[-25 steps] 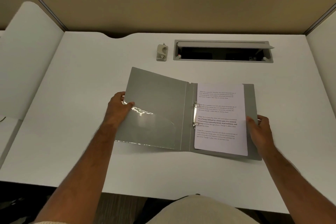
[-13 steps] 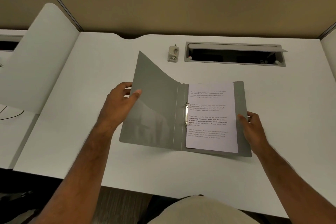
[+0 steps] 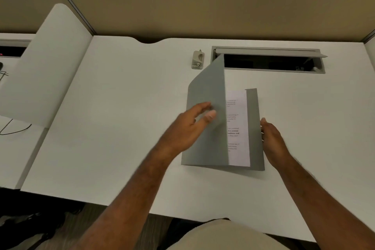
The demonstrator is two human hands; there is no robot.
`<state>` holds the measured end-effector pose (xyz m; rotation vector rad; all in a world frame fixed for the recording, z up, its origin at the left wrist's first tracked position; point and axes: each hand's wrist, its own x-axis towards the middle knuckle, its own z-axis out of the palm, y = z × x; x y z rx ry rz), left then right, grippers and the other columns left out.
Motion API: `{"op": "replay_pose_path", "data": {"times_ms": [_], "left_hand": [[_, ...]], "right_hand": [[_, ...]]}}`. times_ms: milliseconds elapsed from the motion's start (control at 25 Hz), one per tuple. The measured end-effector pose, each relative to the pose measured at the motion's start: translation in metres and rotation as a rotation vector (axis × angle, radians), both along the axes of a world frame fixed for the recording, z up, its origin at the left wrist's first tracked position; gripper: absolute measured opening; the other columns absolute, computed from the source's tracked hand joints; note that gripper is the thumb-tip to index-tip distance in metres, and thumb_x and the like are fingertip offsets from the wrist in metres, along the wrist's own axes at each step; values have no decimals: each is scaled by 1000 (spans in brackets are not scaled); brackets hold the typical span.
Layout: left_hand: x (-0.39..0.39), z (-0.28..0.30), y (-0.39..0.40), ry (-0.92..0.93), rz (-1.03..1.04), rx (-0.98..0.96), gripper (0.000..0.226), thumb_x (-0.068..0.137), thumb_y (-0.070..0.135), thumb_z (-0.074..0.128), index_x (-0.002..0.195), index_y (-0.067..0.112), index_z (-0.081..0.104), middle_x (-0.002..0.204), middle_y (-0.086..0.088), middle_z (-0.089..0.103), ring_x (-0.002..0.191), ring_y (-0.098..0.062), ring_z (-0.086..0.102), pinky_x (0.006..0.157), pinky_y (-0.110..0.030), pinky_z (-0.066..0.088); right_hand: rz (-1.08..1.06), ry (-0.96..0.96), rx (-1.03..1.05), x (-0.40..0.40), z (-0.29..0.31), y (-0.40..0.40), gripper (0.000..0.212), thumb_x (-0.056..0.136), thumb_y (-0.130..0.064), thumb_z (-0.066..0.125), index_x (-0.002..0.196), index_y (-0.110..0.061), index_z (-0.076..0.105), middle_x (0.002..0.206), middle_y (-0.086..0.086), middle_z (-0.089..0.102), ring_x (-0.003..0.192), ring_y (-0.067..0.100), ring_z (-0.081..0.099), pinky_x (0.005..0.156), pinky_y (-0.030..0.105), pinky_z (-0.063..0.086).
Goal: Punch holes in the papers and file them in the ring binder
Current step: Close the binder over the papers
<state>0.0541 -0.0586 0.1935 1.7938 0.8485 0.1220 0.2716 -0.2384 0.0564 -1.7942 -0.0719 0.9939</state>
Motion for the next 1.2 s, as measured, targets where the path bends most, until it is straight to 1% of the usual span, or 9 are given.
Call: {"op": "replay_pose_path", "data": {"times_ms": [160,240,400,480,560,800,920,1080,1200], "left_hand": [[13,-35,-17,154,-184,103,61,98,52,59,153,30,44,155,7,48,139,-8,45,111,-22,35],[15,-55,-22,235,-248,141,64,98,51,60,154,29,41,156,4,46,144,-14,40,117,-29,34],[12,-87,-34,323,-338,168,63,98,46,60,155,27,40,156,1,46,145,-18,39,120,-36,32],[9,-101,-36,288,-296,202,61,97,41,64,153,24,44,156,3,47,145,-15,41,121,-36,31],[6,-111,-32,258,-240,246,61,95,38,69,150,23,48,155,5,49,144,-14,43,121,-36,31],[-1,-130,-14,170,80,278,60,83,32,77,138,23,53,144,7,52,132,-18,49,114,-43,39],[-1,-131,-2,308,305,63,79,80,43,82,144,20,41,140,8,42,125,-15,47,110,-41,44],[-6,-150,6,338,367,-200,82,64,70,78,129,25,56,135,0,54,110,-16,64,99,-45,56],[-8,-148,4,253,421,-273,63,75,57,81,122,24,55,123,0,61,106,-17,65,87,-35,58]], "right_hand": [[-133,183,86,3,-1,2,67,97,-71,32,123,-19,66,117,9,73,108,26,69,91,43,53],[-150,224,100,5,-3,1,75,95,-74,30,127,-15,63,116,10,73,108,26,68,90,43,54],[-39,184,78,6,-11,-4,57,100,-62,41,125,-18,66,118,5,74,108,21,69,97,43,53],[41,120,43,7,-16,-5,48,95,-57,57,128,-22,65,124,0,71,113,17,67,102,43,50],[76,75,9,9,-26,-6,58,84,-59,69,131,-25,62,125,-4,71,114,15,67,103,42,51],[83,-19,-22,6,-27,-3,58,89,-31,76,139,-15,51,123,3,68,106,20,69,87,35,56],[95,-61,-49,4,-25,-1,59,88,-26,77,139,-14,49,122,3,64,101,14,66,82,29,54],[132,-109,-63,1,-26,-2,55,85,-14,80,132,-14,52,116,3,64,93,4,63,71,19,49],[123,-100,-66,2,-29,-5,53,83,-9,81,127,-16,53,115,6,68,94,11,67,73,23,52]]}}
